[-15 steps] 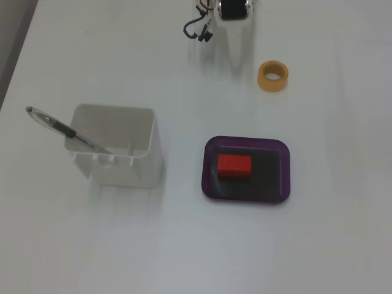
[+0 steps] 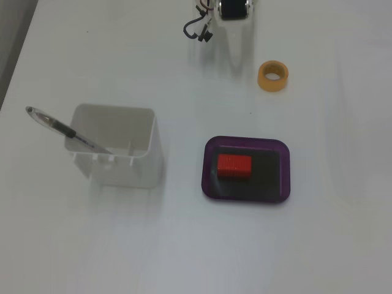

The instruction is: Remove the cube from the box.

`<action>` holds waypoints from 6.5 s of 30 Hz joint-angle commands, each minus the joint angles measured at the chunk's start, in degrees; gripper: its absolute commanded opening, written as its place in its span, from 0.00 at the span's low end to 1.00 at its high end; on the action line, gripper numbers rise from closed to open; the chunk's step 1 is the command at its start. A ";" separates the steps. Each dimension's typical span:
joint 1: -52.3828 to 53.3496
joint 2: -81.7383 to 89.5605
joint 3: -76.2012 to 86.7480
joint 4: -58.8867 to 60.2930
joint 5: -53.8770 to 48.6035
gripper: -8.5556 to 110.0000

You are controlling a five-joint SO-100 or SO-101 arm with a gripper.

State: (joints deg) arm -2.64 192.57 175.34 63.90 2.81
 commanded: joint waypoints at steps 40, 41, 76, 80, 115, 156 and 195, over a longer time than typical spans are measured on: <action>0.53 3.60 -9.49 -9.14 -7.47 0.07; 0.62 3.52 -10.72 -9.23 -7.47 0.07; 0.44 -106.26 -97.03 -3.69 -7.47 0.22; 0.44 -115.49 -104.59 -3.60 -7.47 0.22; -0.70 -116.89 -126.30 13.36 -7.47 0.07; 3.96 -101.95 -64.51 -16.26 -7.73 0.07; 2.99 -47.11 -61.79 2.37 -7.03 0.24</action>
State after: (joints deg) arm 0.88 136.58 112.32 65.04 -4.83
